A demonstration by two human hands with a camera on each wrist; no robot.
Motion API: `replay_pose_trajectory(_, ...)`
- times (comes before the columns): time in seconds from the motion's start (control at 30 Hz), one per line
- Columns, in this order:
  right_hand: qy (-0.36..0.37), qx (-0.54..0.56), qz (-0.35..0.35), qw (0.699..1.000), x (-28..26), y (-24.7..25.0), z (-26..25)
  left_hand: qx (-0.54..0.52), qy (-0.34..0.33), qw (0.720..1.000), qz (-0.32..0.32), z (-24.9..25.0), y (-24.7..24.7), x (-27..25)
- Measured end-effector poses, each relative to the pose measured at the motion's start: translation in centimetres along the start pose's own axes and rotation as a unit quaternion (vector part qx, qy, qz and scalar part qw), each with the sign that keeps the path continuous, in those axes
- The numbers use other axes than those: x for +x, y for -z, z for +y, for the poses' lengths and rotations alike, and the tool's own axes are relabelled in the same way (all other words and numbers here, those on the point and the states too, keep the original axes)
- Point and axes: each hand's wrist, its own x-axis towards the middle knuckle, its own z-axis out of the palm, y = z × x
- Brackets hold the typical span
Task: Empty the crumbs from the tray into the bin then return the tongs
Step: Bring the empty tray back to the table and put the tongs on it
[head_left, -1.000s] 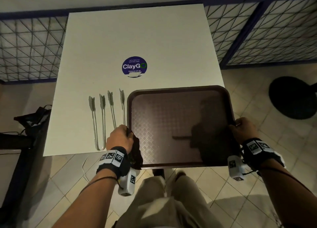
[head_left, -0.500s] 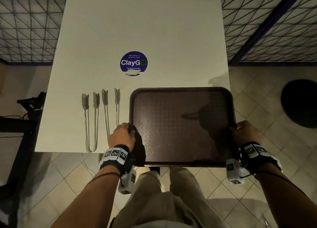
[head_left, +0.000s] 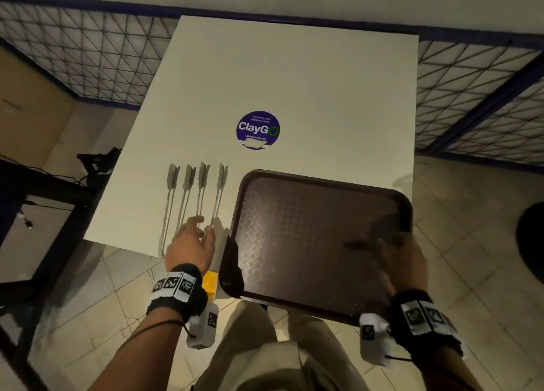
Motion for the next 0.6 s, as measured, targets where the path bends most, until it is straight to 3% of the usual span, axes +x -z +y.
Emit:
replay_pose_trajectory(0.13,0.097,0.081,-0.11,0.986,-2.6,-4.6,-6.7,-0.026,0.039,0.998,0.043,-3.5,2.9,2.3)
replay_pose_trajectory(0.27,0.185,-0.049,-0.213,0.958,-5.4,-10.1,-13.4,-0.026,0.061,0.997,0.032,-6.8,4.5,4.7)
replay_pose_trajectory(0.43,0.135,-0.079,-0.28,0.947,-7.1,-17.4,-19.9,-0.04,0.075,0.996,-0.028,-8.6,4.5,8.0)
replay_pose_trajectory(0.6,0.063,-0.078,-0.255,0.962,-7.4,-22.1,-23.2,-0.042,0.07,0.993,-0.084,-9.0,3.7,10.2)
